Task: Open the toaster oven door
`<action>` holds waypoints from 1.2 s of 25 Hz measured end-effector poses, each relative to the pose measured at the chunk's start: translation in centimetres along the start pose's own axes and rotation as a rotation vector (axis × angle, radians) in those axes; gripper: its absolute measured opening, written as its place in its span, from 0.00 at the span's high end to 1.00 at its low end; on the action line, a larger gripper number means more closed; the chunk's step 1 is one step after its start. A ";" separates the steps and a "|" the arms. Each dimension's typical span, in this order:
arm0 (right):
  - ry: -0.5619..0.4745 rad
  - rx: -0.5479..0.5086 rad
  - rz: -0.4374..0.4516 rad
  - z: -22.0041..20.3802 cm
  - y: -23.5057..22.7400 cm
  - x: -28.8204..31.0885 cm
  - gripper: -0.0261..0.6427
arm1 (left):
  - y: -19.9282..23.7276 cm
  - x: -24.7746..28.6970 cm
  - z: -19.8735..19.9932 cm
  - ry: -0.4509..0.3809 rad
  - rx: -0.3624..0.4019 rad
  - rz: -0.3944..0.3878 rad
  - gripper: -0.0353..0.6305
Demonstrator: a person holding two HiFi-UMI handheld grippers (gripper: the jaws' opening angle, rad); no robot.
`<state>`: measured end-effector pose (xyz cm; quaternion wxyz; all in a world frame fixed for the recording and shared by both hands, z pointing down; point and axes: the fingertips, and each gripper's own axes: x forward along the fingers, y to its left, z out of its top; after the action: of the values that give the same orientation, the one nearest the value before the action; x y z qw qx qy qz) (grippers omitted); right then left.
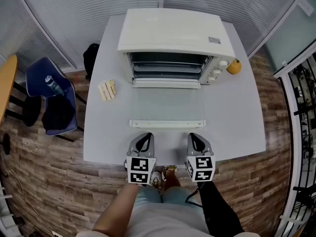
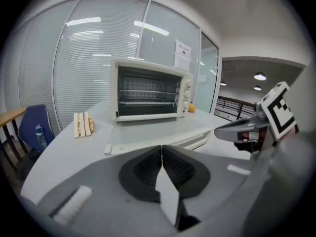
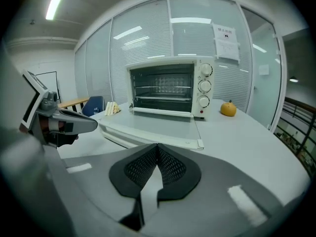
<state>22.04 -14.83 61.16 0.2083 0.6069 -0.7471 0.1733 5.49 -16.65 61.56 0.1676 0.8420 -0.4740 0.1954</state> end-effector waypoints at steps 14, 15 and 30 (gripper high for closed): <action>-0.323 -0.057 -0.049 12.2 3.8 -10.8 0.96 | -0.2 -10.0 11.5 -0.285 0.111 0.000 0.86; -0.340 -0.061 -0.050 12.9 4.0 -11.5 0.96 | -0.2 -10.7 12.4 -0.302 0.115 0.002 0.86; -0.553 -0.065 -0.036 22.4 4.4 -20.2 0.96 | 0.1 -19.3 21.8 -0.454 0.150 0.040 0.86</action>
<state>19.05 -8.57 31.45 0.0189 0.6374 -0.7698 -0.0269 -0.03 -12.75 33.20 -0.0103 0.8650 -0.5002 0.0391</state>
